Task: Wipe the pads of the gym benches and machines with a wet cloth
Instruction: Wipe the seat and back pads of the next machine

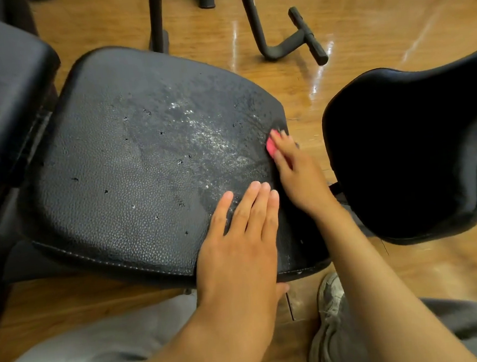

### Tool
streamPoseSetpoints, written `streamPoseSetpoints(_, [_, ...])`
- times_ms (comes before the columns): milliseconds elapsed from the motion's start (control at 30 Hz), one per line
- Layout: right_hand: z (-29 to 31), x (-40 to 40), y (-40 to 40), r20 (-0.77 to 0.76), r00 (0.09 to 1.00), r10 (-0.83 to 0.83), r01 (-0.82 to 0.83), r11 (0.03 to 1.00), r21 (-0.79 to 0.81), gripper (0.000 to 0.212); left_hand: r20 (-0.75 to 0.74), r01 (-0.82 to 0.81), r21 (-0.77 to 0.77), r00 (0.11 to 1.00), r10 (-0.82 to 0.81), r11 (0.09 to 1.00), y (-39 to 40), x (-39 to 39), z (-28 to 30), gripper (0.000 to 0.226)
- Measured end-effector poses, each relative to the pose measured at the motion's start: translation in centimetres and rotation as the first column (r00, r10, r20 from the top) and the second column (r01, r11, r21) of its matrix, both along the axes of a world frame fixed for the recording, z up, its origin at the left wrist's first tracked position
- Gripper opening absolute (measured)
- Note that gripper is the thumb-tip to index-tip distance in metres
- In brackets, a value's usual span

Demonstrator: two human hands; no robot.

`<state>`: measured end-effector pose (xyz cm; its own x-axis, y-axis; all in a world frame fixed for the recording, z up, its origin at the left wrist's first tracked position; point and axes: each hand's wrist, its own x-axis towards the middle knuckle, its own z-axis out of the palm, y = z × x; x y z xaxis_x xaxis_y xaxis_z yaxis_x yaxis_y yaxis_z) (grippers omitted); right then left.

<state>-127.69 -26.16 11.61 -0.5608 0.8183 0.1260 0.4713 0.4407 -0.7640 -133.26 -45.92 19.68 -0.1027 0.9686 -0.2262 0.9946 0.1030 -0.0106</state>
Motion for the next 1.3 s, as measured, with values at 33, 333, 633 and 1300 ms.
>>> streamPoseSetpoints(33, [0.1,-1.6,2.4,0.010,1.000,-0.014,0.015,0.999,-0.031,0.045,0.001,-0.004,0.005,1.000,0.004,1.000,0.0,0.0,0.0,0.119])
streamPoseSetpoints(333, [0.4,-3.0,4.6,0.041,0.997,-0.069,0.073,0.993,-0.097,0.064,0.039,-0.001,0.008,0.999,0.001,1.000,0.0,-0.3,-0.3,0.119])
streamPoseSetpoints(633, [0.1,-0.3,-1.2,-0.002,1.000,-0.011,0.011,0.999,-0.043,0.056,0.063,0.022,-0.016,0.998,-0.021,1.000,0.3,-0.3,-0.3,0.117])
streamPoseSetpoints(1300, [1.1,-2.1,3.2,0.075,0.997,0.033,-0.028,0.997,-0.071,0.051,0.023,0.019,-0.025,1.000,-0.019,1.000,0.0,-0.2,0.2,0.117])
